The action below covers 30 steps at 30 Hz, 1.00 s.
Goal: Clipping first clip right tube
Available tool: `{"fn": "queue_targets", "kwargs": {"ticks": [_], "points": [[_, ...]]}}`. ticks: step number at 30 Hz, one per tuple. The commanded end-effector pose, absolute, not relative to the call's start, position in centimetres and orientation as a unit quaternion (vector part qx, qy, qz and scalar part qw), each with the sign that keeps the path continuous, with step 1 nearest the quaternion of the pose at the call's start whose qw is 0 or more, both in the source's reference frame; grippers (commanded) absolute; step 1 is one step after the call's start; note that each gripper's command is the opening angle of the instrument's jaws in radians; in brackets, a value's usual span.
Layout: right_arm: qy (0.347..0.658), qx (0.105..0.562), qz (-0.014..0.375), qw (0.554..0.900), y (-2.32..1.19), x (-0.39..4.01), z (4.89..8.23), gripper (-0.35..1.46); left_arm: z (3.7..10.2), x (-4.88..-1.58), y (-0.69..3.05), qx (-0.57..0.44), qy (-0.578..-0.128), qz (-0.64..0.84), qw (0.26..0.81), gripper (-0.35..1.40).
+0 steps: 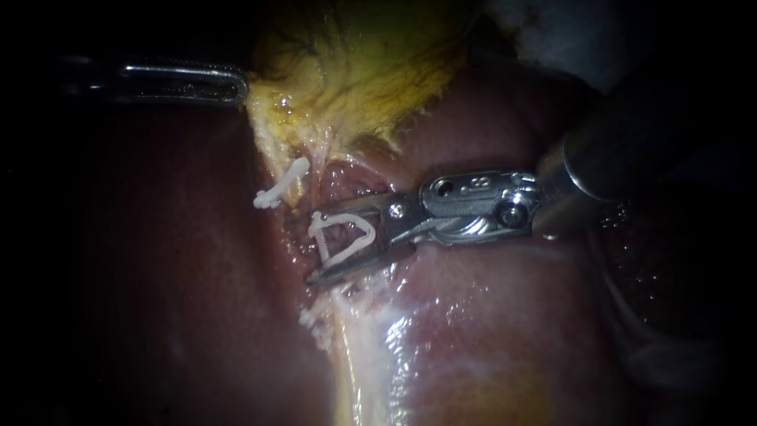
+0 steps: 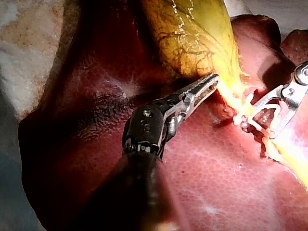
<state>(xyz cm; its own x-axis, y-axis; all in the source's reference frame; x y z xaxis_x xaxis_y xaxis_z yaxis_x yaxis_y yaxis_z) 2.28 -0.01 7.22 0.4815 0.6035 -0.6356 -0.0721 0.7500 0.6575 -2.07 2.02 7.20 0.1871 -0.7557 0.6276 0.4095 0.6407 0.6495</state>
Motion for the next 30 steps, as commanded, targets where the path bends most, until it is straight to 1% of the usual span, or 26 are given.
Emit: {"fn": "queue_targets", "kwargs": {"ticks": [1, 10, 19, 24, 30], "points": [[0.465, 0.286, 0.208, 0.812, -0.02, 2.28, 7.21, 0.57, 7.20, -2.07, 2.02, 0.171, -0.506, -0.388, 0.751, -0.35], [0.467, 0.292, 0.204, 0.809, -0.07, 2.16, 7.04, 0.58, 7.20, -2.07, 2.01, 0.171, -0.506, -0.388, 0.751, -0.35], [0.468, 0.301, 0.199, 0.807, -0.06, 1.84, 6.84, 0.57, 7.20, -2.07, 2.01, 0.171, -0.506, -0.388, 0.751, -0.35], [0.469, 0.300, 0.197, 0.807, -0.08, 1.77, 6.85, 0.55, 7.20, -2.06, 2.01, 0.171, -0.506, -0.388, 0.751, -0.35], [0.462, 0.310, 0.207, 0.805, -0.12, 1.80, 6.94, 0.55, 7.20, -2.06, 2.01, 0.171, -0.506, -0.388, 0.751, -0.35]]}}
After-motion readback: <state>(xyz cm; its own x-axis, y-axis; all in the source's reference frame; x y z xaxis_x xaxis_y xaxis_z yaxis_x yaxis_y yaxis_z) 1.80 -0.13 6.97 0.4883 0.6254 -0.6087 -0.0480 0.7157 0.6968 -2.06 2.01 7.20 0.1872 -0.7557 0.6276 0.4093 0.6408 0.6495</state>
